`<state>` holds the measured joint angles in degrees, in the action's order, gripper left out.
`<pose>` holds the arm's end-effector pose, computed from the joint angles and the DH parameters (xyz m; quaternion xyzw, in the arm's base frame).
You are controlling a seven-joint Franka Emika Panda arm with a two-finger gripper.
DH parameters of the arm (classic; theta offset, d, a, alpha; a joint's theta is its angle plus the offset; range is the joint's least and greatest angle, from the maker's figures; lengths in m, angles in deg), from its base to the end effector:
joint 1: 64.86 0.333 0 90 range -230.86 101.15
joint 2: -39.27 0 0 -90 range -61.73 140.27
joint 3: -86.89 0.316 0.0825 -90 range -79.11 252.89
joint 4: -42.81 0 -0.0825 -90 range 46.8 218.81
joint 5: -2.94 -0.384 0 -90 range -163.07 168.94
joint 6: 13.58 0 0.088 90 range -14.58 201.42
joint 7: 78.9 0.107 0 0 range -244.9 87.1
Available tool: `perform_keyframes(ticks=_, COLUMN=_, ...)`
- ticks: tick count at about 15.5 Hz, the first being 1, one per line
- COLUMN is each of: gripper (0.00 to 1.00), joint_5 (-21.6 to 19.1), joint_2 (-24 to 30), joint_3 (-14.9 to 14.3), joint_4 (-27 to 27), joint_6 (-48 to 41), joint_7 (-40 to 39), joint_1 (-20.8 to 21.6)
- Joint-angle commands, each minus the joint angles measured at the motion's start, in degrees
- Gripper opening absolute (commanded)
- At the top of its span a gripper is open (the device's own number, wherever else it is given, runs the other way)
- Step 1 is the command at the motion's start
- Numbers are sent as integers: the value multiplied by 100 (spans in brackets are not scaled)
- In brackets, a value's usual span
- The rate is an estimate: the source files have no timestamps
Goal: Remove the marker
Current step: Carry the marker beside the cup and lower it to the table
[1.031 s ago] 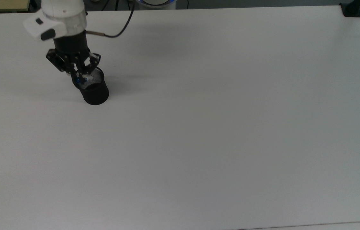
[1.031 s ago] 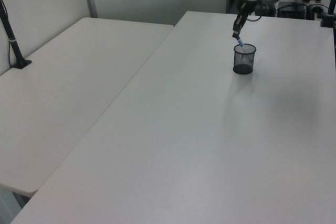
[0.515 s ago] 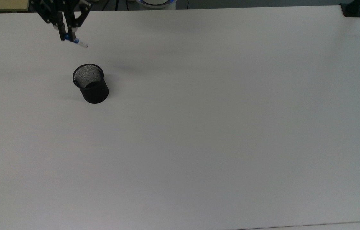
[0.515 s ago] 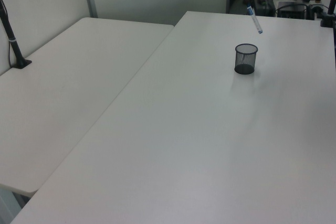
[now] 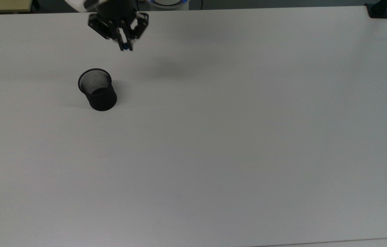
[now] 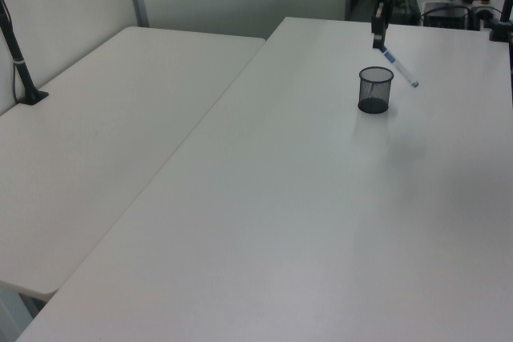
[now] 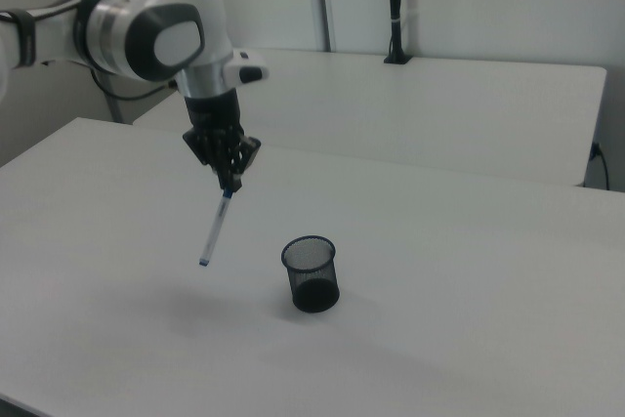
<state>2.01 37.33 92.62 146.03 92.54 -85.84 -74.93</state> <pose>0.5735 -0.0429 0.5198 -0.9997 -0.0205 -0.0094 0.0086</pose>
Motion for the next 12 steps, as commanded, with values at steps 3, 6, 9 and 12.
perform_keyframes(ticks=3, gripper=9, joint_5=-14, joint_2=-982, joint_3=-19, joint_4=-163, joint_6=4, joint_7=613, joint_1=532)
perform_keyframes(ticks=6, gripper=9, joint_5=66, joint_2=-1256, joint_3=-19, joint_4=-145, joint_6=487, joint_7=851, joint_1=665)
perform_keyframes(ticks=9, gripper=9, joint_5=197, joint_2=-1485, joint_3=-10, joint_4=-128, joint_6=856, joint_7=1001, joint_1=691)
perform_keyframes(ticks=12, gripper=9, joint_5=417, joint_2=-1705, joint_3=16, joint_4=-101, joint_6=1296, joint_7=1247, joint_1=770)
